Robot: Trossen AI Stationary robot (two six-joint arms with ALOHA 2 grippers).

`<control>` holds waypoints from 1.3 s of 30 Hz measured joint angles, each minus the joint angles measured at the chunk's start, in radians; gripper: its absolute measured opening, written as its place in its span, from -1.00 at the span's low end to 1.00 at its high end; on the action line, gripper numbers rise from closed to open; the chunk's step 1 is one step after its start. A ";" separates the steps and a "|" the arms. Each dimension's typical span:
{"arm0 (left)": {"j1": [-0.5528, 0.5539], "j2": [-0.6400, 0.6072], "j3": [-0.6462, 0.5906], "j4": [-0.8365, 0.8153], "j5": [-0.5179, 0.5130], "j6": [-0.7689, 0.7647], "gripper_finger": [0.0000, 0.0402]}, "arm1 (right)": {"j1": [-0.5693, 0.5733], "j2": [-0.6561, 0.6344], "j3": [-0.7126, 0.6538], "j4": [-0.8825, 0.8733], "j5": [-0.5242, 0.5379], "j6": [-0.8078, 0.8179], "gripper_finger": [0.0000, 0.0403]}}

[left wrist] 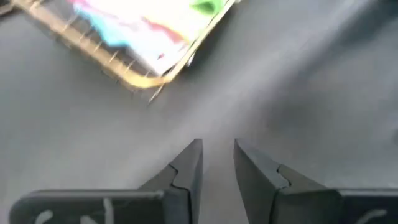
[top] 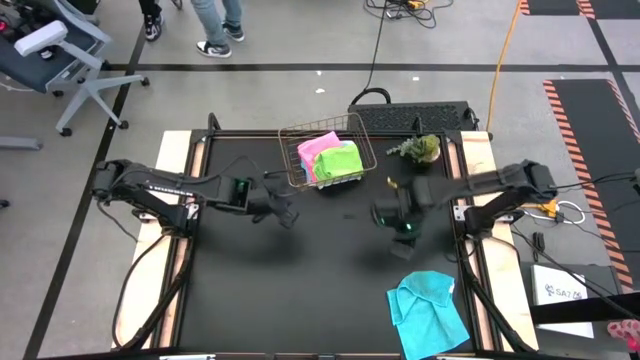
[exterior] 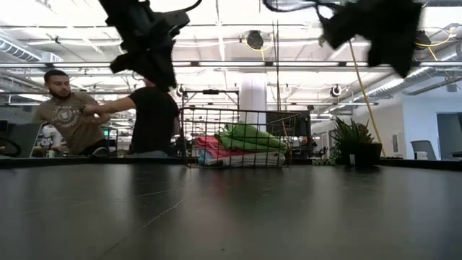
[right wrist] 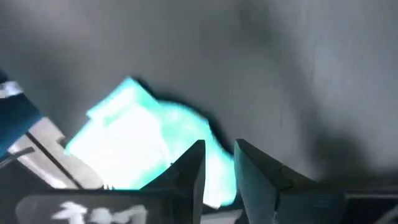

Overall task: Fold microfiber towels
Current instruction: Fold the blue microfiber cloth

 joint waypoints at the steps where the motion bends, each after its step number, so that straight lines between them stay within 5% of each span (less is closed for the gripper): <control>1: 0.005 0.000 0.000 0.027 0.000 0.024 -0.55 | 0.032 -0.008 -0.031 0.000 -0.014 0.063 -0.62; 10: 0.047 0.000 0.000 0.140 0.070 0.159 -0.55 | 0.311 -0.129 -0.326 0.211 -0.226 0.728 -0.58; 19: 0.069 0.000 0.000 0.139 0.098 0.205 -0.55 | 0.542 -0.280 -0.597 0.659 -0.198 1.281 -0.49; 29: 0.100 0.000 0.000 0.139 0.108 0.232 -0.55 | 0.688 -0.379 -0.679 0.692 -0.191 1.498 -0.37; 35: 0.107 0.000 0.000 0.139 0.118 0.224 -0.55 | 0.732 -0.389 -0.679 0.699 -0.015 1.567 -0.37; 39: 0.107 0.000 0.000 0.139 0.118 0.223 -0.55 | 0.740 -0.375 -0.679 0.661 0.004 1.559 -0.36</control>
